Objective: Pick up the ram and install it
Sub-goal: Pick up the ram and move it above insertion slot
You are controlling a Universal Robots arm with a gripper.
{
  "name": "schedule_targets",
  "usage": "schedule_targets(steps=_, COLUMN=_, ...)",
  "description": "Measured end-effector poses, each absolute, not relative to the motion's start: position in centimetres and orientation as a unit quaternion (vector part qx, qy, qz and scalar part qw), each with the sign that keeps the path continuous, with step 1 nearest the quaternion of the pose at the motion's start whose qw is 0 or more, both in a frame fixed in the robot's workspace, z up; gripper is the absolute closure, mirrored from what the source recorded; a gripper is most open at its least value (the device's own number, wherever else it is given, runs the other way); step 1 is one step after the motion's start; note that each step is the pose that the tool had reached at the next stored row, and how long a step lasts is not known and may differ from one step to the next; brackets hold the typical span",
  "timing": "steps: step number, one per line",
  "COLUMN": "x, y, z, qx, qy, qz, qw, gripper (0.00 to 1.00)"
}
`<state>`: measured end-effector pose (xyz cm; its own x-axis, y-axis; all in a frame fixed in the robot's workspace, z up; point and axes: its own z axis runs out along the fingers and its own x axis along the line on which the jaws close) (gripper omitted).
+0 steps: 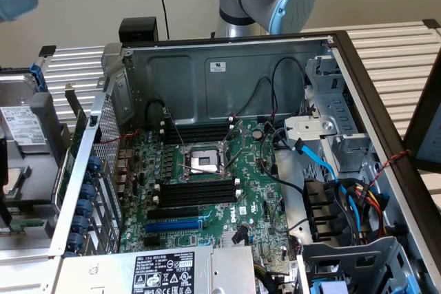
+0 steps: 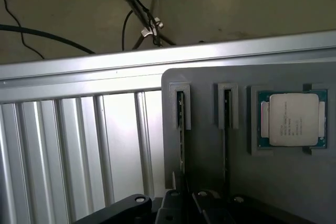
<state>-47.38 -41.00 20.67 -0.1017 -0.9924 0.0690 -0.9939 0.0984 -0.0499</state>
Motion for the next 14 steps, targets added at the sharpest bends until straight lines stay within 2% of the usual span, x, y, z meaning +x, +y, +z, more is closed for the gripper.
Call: schedule_targets(steps=14, x=-47.38, y=-40.99, z=21.36, qx=0.670, qy=-0.741, qz=0.044, qw=0.011, gripper=0.88)
